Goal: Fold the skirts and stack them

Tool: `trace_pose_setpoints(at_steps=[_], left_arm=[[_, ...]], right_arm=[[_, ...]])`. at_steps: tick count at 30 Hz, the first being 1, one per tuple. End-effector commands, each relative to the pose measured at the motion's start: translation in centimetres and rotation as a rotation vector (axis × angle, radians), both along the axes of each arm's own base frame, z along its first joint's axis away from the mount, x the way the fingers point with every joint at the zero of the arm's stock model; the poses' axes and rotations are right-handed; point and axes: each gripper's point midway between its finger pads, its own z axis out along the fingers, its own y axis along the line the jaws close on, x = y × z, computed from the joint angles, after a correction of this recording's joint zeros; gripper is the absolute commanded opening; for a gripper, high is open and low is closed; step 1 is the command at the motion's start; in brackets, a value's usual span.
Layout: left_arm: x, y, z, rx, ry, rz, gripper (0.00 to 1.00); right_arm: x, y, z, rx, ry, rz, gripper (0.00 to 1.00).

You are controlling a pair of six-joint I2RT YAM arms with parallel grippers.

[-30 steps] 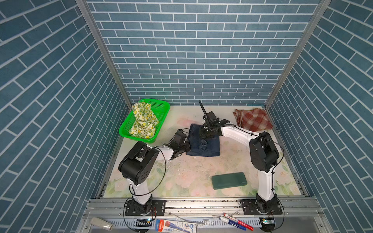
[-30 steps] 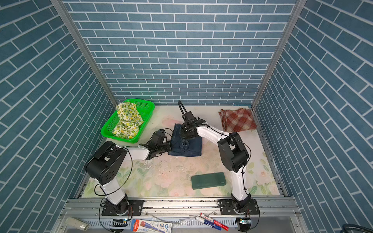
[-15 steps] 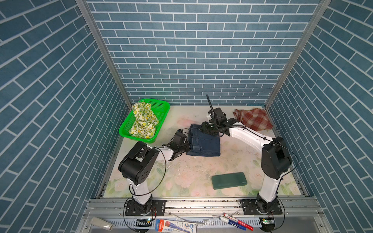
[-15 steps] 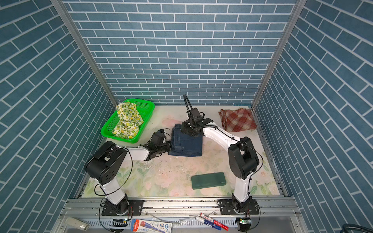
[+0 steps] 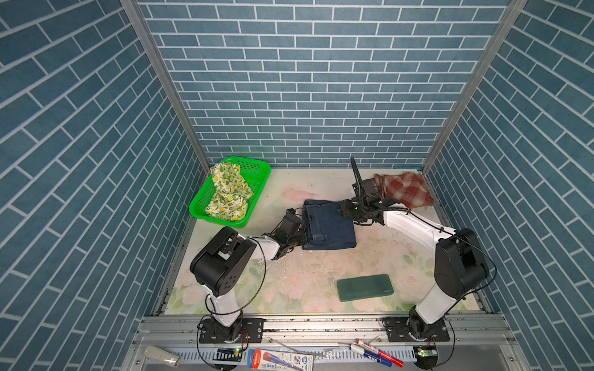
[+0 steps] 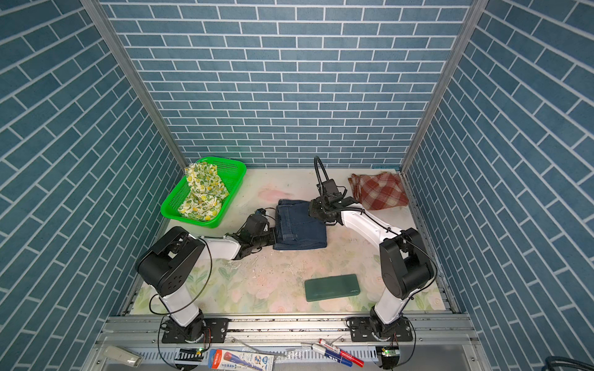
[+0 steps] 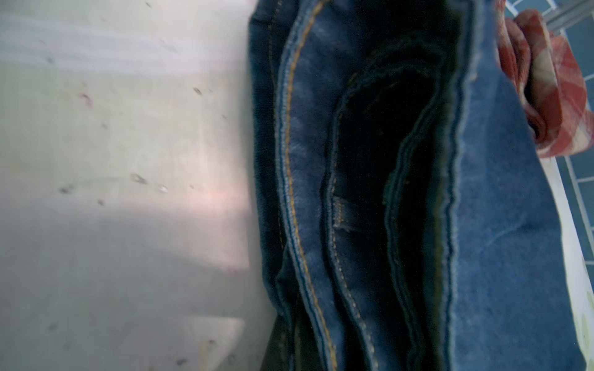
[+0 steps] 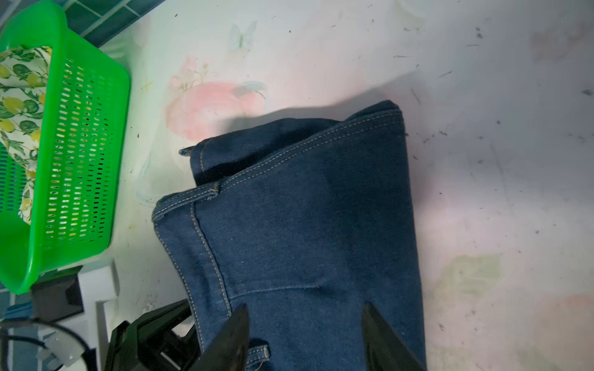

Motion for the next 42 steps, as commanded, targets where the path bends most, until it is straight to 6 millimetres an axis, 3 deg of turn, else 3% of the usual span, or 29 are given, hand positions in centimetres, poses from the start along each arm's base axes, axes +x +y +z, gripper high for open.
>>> trace_pose_setpoints(at_steps=[1,3,9,13,18,25,28,35,38,42], left_arm=[[-2.9,1.7,-2.2,0.077,0.086,-0.005,0.06],[-3.2,1.9,-1.9,0.081,0.083,-0.009,0.12],[-3.9,2.7,-0.8,0.143,0.061,0.003,0.47],[-3.6,4.5,1.0,0.196,0.018,0.068,0.54],[-3.0,5.1,3.7,0.191,-0.047,0.101,0.53],[-2.0,0.2,7.3,-0.002,-0.095,-0.034,0.48],[-1.8,-1.2,7.3,-0.051,-0.091,-0.062,0.48],[-0.7,-2.9,4.9,-0.062,-0.055,-0.09,0.46],[-0.2,-3.4,4.3,-0.069,-0.049,-0.094,0.34],[0.3,-4.1,5.4,-0.09,-0.071,-0.101,0.15]], right_arm=[[0.0,-0.9,0.5,-0.031,-0.067,0.008,0.58],[0.0,-1.0,0.3,-0.039,-0.08,0.021,0.59],[0.0,-0.8,0.3,-0.023,-0.133,0.051,0.6],[-0.1,-0.7,0.5,-0.014,-0.169,0.066,0.6],[-0.2,-1.0,0.6,-0.016,-0.189,0.065,0.59],[-0.5,-1.7,0.3,-0.03,-0.192,0.053,0.59],[-0.6,-2.0,0.2,-0.029,-0.189,0.048,0.58],[-0.9,-2.4,0.1,-0.025,-0.188,0.045,0.57],[-1.0,-2.6,0.2,-0.023,-0.19,0.043,0.57],[-1.2,-2.9,0.0,-0.033,-0.189,0.037,0.57]])
